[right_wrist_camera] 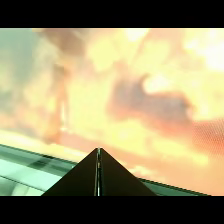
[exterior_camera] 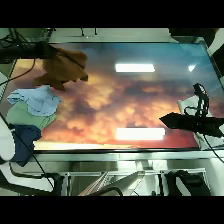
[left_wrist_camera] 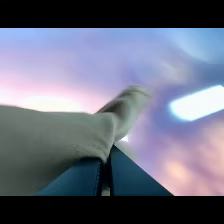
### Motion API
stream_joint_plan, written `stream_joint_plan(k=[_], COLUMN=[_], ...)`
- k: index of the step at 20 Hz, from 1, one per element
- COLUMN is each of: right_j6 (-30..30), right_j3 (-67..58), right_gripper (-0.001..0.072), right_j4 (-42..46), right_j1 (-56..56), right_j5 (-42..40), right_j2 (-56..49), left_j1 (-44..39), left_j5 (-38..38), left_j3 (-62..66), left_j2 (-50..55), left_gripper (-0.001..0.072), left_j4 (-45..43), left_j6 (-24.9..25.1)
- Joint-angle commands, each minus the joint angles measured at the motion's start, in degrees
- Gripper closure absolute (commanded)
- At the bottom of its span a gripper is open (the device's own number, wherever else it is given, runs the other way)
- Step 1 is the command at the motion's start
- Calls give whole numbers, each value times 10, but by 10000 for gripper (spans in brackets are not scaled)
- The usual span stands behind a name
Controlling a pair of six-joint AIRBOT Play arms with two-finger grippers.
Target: Fold the shirts.
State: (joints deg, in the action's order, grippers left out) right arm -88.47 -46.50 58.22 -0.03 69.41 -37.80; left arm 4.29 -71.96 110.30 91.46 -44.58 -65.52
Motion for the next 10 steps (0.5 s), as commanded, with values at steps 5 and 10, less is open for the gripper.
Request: stream_joint_plan(k=[5, 10], right_j6=[0, 2], right_j3=[0, 0], right_gripper=[691, 690], right_j4=[0, 0], right_j1=[0, 0], right_j5=[-8, 16], right_j2=[-3, -4], left_j1=[-269, -407], left_j5=[11, 108], left_j3=[-317, -456], left_j2=[-158, -146], left_gripper=[700, 692], left_j4=[41, 41], left_j6=[-32, -41])
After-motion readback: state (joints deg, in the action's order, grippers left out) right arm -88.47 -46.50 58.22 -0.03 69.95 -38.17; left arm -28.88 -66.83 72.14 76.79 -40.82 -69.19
